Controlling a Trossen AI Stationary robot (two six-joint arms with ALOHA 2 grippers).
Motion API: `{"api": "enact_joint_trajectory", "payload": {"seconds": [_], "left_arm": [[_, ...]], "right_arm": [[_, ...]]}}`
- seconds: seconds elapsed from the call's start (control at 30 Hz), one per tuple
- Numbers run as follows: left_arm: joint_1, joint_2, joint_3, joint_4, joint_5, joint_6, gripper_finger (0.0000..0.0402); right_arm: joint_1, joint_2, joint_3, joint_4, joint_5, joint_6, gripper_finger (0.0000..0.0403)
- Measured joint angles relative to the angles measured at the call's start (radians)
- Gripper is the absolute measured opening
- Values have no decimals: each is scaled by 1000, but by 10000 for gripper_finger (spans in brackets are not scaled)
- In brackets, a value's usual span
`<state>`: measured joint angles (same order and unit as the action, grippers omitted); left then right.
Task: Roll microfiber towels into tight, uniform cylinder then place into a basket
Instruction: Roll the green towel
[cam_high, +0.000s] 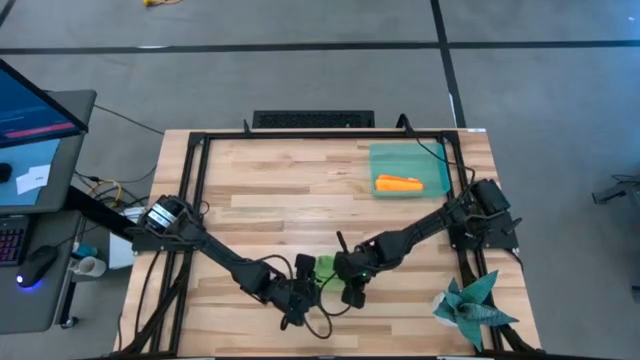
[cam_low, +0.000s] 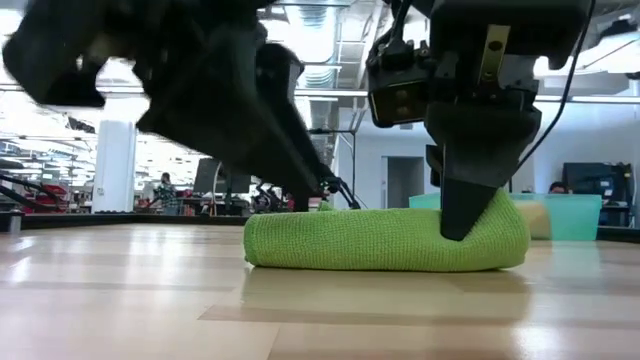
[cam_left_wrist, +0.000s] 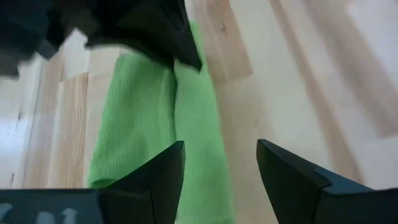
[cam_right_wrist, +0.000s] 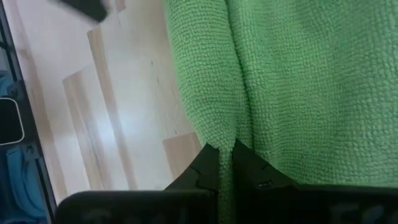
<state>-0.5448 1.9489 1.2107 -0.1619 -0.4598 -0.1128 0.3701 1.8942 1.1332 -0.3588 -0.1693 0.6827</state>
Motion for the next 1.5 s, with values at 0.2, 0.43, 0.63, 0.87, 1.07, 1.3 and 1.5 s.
{"api": "enact_joint_trajectory", "payload": {"seconds": [0.2, 0.43, 0.63, 0.87, 1.07, 1.3, 1.5], "left_arm": [[19, 0, -39, 27, 42, 7, 193], [32, 0, -79, 118, 158, 34, 193], [44, -1, -103, 118, 137, 24, 193], [89, -1, -103, 111, 114, -27, 193], [106, -1, -103, 98, 130, -46, 193], [97, -1, -103, 115, 119, -17, 193], [133, -1, -103, 113, 139, -23, 193]], "right_arm": [[-4, 0, 1, -1, -15, -1, 36], [-3, 0, 1, -2, -14, -1, 36], [-3, 0, 2, -2, -14, -1, 36], [-3, 0, 2, -6, -14, -1, 36], [-3, -1, 3, -51, -13, -2, 36], [5, -1, 3, -60, -13, -10, 35], [5, -1, 3, -60, -14, -10, 35]]}}
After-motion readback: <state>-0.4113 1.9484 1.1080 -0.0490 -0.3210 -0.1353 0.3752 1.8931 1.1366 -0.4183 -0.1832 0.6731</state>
